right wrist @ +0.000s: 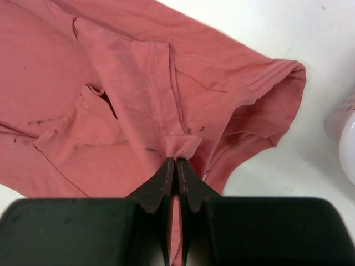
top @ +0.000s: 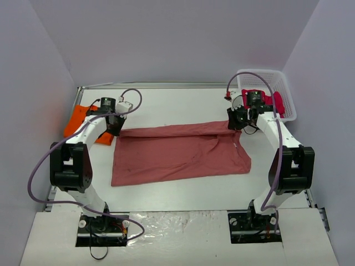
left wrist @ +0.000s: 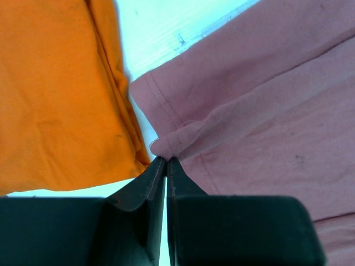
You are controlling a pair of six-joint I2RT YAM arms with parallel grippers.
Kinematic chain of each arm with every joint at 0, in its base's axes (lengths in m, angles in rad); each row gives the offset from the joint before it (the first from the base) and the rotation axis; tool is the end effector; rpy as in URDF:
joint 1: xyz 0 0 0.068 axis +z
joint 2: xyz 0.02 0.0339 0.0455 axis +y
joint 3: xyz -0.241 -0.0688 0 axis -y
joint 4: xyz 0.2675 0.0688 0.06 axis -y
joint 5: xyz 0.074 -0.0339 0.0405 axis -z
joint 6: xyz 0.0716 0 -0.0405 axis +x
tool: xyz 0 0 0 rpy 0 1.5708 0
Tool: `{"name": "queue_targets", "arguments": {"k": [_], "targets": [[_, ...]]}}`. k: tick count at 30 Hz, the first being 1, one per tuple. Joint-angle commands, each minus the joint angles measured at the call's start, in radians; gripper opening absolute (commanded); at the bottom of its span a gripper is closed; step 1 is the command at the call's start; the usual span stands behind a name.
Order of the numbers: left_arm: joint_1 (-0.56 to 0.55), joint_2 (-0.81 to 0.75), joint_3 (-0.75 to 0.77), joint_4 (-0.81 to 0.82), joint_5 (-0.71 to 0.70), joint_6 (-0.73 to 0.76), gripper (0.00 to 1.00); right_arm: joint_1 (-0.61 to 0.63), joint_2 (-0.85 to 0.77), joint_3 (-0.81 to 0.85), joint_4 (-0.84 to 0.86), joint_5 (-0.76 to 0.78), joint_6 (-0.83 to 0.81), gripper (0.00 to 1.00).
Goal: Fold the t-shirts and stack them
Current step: Fold the other side of the tshirt into a rectangle
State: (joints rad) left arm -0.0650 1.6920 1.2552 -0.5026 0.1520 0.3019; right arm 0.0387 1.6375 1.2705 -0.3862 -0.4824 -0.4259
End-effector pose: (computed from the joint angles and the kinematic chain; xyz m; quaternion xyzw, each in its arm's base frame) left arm 0.4008 -0.0370 0.1771 0.1961 0.9276 -0.0351 0.3159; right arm 0.4059 0.0490 0.2200 -0.2975 0.8452 0.1408 0.4210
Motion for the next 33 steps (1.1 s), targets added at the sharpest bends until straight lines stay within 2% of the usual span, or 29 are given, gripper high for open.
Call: {"name": "queue_targets", "arguments": {"k": [1, 15, 29, 33], "targets": [[-0.006, -0.022, -0.004, -0.034, -0.025, 0.026, 0.02, -0.007, -0.035, -0.020, -0.036, -0.024, -0.025, 0.00], [-0.038, 0.041, -0.019, -0.076, -0.060, 0.054, 0.02, -0.008, 0.036, -0.077, -0.052, -0.004, -0.062, 0.00], [-0.061, 0.095, -0.028, -0.093, -0.135, 0.085, 0.30, -0.005, 0.171, -0.076, -0.057, 0.013, -0.070, 0.00], [-0.062, 0.100, -0.034, -0.087, -0.141, 0.083, 0.33, -0.005, 0.199, -0.076, -0.057, 0.005, -0.074, 0.00]]}}
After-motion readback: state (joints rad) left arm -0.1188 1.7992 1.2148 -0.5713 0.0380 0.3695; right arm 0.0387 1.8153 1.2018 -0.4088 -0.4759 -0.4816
